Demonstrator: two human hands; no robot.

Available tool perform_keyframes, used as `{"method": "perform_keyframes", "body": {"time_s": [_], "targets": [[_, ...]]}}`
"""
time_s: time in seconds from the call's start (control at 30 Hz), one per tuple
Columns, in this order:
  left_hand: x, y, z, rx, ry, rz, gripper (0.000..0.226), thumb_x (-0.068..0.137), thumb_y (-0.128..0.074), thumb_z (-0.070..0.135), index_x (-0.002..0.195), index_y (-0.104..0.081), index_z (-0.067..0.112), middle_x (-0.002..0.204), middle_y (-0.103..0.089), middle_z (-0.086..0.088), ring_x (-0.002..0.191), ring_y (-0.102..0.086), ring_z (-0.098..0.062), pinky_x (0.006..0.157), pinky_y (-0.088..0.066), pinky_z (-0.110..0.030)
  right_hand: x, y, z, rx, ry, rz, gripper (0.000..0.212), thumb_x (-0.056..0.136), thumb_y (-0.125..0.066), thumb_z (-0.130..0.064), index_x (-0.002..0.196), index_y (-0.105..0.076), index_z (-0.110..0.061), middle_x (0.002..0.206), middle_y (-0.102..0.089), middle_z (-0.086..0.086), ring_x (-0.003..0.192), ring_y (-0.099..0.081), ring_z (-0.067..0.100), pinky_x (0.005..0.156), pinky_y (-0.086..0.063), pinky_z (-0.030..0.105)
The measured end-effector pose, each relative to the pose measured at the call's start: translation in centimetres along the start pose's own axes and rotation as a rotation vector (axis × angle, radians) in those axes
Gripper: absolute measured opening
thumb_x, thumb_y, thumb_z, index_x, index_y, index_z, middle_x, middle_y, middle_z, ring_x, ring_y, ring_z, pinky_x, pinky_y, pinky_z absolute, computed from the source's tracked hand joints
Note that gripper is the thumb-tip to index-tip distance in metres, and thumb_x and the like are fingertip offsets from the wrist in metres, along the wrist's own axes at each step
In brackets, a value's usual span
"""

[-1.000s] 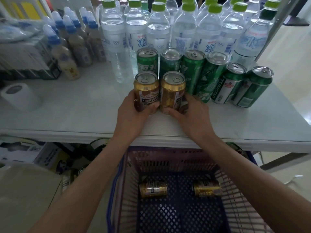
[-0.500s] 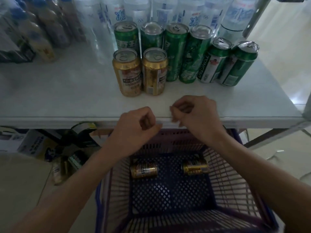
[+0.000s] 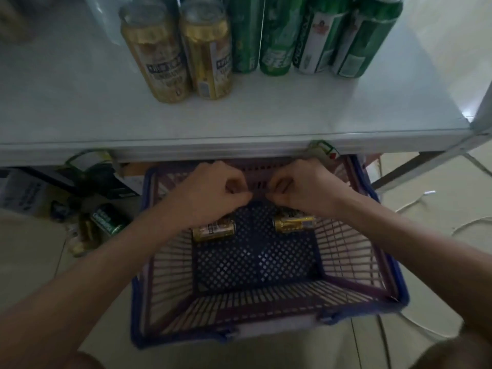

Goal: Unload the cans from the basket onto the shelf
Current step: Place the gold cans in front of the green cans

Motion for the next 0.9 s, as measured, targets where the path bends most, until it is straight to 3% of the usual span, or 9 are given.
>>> {"method": "perform_keyframes", "body": {"time_s": [0.07, 0.2, 0.3, 0.37, 0.53, 0.63, 0.77, 0.9], "targets": [[0.1, -1.9, -1.1, 0.090, 0.003, -0.122, 0.010, 0.088, -0.070, 0.032, 0.089, -0.077, 0.025, 0.087, -0.074, 0.013, 0.076, -0.066, 0.004, 0.069, -0.055, -0.018, 0.2, -1.1, 1.0, -0.062, 0.002, -0.098, 0.010, 0.082, -0.078, -0.029, 0.092, -0.079, -0.028, 0.082, -0.074, -0.014, 0.078, -0.069, 0.001, 0.075, -0.057, 0.019], [1.7, -6.3, -4.1, 0.198, 0.076, -0.294, 0.011, 0.086, -0.067, 0.029, 0.089, -0.075, 0.020, 0.089, -0.073, 0.006, 0.082, -0.068, -0.010, 0.074, -0.057, -0.026, 0.6, -3.7, 4.1, -0.185, -0.027, -0.268, 0.012, 0.084, -0.075, -0.027, 0.095, -0.077, -0.025, 0.076, -0.061, -0.022, 0.081, -0.065, 0.006, 0.065, -0.048, 0.016], [2.6, -10.1, -7.6, 0.255, 0.164, -0.358, 0.020, 0.085, -0.068, 0.026, 0.092, -0.067, 0.008, 0.095, -0.069, -0.002, 0.088, -0.065, -0.019, 0.069, -0.050, -0.026, 0.8, -5.9, 7.4, -0.291, -0.088, -0.405, 0.023, 0.085, -0.075, -0.031, 0.102, -0.077, -0.016, 0.093, -0.071, -0.006, 0.091, -0.069, 0.017, 0.076, -0.057, 0.028], [2.5, -12.2, -10.0, 0.367, 0.185, -0.371, 0.028, 0.085, -0.069, 0.027, 0.104, -0.061, 0.008, 0.111, -0.065, -0.010, 0.099, -0.062, -0.025, 0.075, -0.047, -0.028, 0.8, -7.5, 9.3, -0.365, -0.138, -0.457, 0.033, 0.088, -0.074, -0.032, 0.115, -0.074, -0.012, 0.110, -0.071, 0.003, 0.101, -0.067, 0.022, 0.085, -0.057, 0.035], [2.3, -14.3, -14.1, 0.512, 0.269, -0.287, 0.076, 0.081, -0.075, 0.029, 0.147, -0.040, 0.012, 0.141, -0.049, -0.015, 0.125, -0.053, -0.032, 0.102, -0.045, -0.035, 0.2, -11.0, 12.4, -0.545, -0.072, -0.311, 0.058, 0.089, -0.071, -0.036, 0.139, -0.052, -0.012, 0.130, -0.060, 0.011, 0.115, -0.060, 0.027, 0.088, -0.050, 0.031], [2.9, -15.6, -15.1, 0.603, 0.289, -0.280, 0.074, 0.084, -0.071, 0.027, 0.147, -0.035, 0.013, 0.143, -0.047, -0.014, 0.127, -0.051, -0.034, 0.105, -0.042, -0.038, 0.7, -12.3, 13.9, -0.602, -0.071, -0.275, 0.071, 0.083, -0.076, -0.040, 0.143, -0.047, -0.014, 0.137, -0.054, 0.012, 0.123, -0.056, 0.032, 0.095, -0.050, 0.039], [3.4, -17.2, -15.2, 0.815, 0.315, -0.334, 0.082, 0.086, -0.069, 0.025, 0.153, -0.023, 0.011, 0.148, -0.040, -0.018, 0.133, -0.045, -0.039, 0.110, -0.037, -0.051, 2.1, -14.0, 14.8, -0.618, -0.153, -0.366, 0.083, 0.074, -0.080, -0.048, 0.145, -0.045, -0.023, 0.143, -0.053, 0.007, 0.131, -0.052, 0.032, 0.100, -0.049, 0.043], [4.1, -17.5, -15.8, 0.766, 0.355, -0.336, 0.080, 0.087, -0.067, 0.022, 0.153, -0.022, 0.014, 0.149, -0.038, -0.019, 0.136, -0.041, -0.040, 0.110, -0.033, -0.060, 2.8, -16.4, 15.3, -0.602, -0.201, -0.354, 0.083, 0.080, -0.076, -0.043, 0.150, -0.035, -0.025, 0.146, -0.048, 0.010, 0.130, -0.048, 0.037, 0.098, -0.046, 0.052]]}}
Point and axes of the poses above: each hand's wrist, its own x-axis towards the middle knuckle, its own y-axis out of the back of the hand, z = x × y, the point moved 3 cm from there along x, towards the middle knuckle
